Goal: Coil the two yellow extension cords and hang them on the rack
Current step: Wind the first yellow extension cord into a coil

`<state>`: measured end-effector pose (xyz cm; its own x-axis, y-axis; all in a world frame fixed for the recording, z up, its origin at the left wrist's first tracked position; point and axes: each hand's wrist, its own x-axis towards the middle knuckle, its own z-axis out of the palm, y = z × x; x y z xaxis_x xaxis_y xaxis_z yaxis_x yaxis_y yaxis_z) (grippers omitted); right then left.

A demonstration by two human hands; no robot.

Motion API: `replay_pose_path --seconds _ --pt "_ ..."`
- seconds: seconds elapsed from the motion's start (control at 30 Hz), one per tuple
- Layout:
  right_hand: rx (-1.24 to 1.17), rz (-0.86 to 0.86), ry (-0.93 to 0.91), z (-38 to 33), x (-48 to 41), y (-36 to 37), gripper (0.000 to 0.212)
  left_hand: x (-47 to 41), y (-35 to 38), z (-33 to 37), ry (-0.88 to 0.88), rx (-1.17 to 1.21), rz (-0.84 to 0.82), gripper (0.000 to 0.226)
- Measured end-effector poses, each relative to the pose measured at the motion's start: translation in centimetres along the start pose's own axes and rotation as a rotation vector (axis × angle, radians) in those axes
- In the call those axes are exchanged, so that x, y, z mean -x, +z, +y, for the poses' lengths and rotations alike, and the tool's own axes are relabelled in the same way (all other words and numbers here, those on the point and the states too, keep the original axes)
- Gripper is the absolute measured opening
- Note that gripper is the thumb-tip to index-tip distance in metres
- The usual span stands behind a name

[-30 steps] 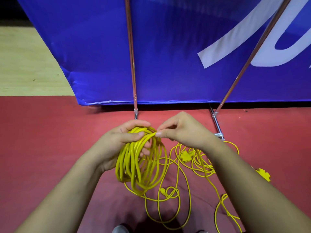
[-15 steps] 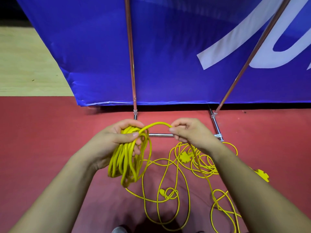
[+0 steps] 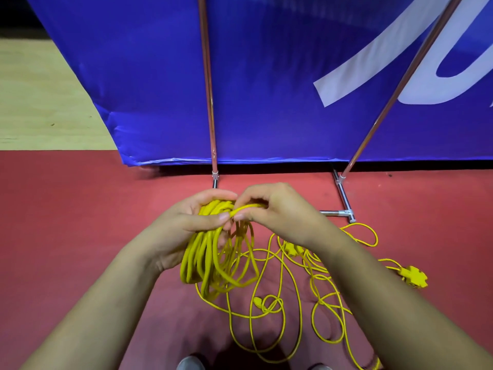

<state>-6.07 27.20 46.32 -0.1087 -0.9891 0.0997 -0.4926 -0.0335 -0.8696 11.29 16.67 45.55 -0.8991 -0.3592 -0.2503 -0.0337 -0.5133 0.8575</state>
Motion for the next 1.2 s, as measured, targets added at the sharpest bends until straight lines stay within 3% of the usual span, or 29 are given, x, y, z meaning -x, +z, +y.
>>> replay_pose_path --seconds 0.07,0.13,0.2,0.27,0.33,0.43,0.67,0.77,0.93,1.03,1.2 --pt "-0.106 -0.023 0.096 1.1 0.2 -0.2 0.006 0.0 -0.3 0.3 0.043 0.030 0.027 0.062" --pt "-0.048 -0.146 0.219 2.7 0.8 -1.1 0.003 0.1 -0.6 0.5 0.079 0.076 0.044 0.062" --pt "0.011 -0.231 0.301 4.2 1.8 -1.7 0.015 0.2 -0.9 0.7 0.094 0.093 0.033 0.061" --pt "-0.137 -0.141 0.368 4.8 2.2 -2.0 0.016 0.4 -1.1 0.9 0.065 0.057 0.013 0.057" --pt "-0.256 0.034 0.356 5.0 2.0 -2.2 0.017 0.4 -1.1 1.0 0.005 0.030 0.000 0.045" --pt "-0.234 0.191 0.263 4.2 1.1 -2.5 0.020 0.3 -0.6 0.7 -0.064 0.038 -0.005 0.037" --pt "-0.126 0.101 0.037 0.3 0.1 0.0 0.005 -0.1 0.2 -0.3 -0.026 -0.006 -0.032 0.048" --pt "-0.195 0.122 0.051 0.6 0.0 0.0 0.009 -0.2 0.0 -0.2 0.055 0.014 -0.024 0.054" --pt "-0.125 -0.107 0.254 4.4 1.3 -1.8 0.009 -0.3 -0.5 0.2 0.092 0.053 0.017 0.054" --pt "-0.183 -0.014 0.284 5.0 1.7 -2.1 0.013 0.0 -0.5 0.0 0.011 -0.035 -0.011 0.048" --pt "-0.096 0.156 0.162 3.8 0.5 -2.5 0.005 0.2 0.2 -0.3 -0.081 -0.042 -0.041 0.040"
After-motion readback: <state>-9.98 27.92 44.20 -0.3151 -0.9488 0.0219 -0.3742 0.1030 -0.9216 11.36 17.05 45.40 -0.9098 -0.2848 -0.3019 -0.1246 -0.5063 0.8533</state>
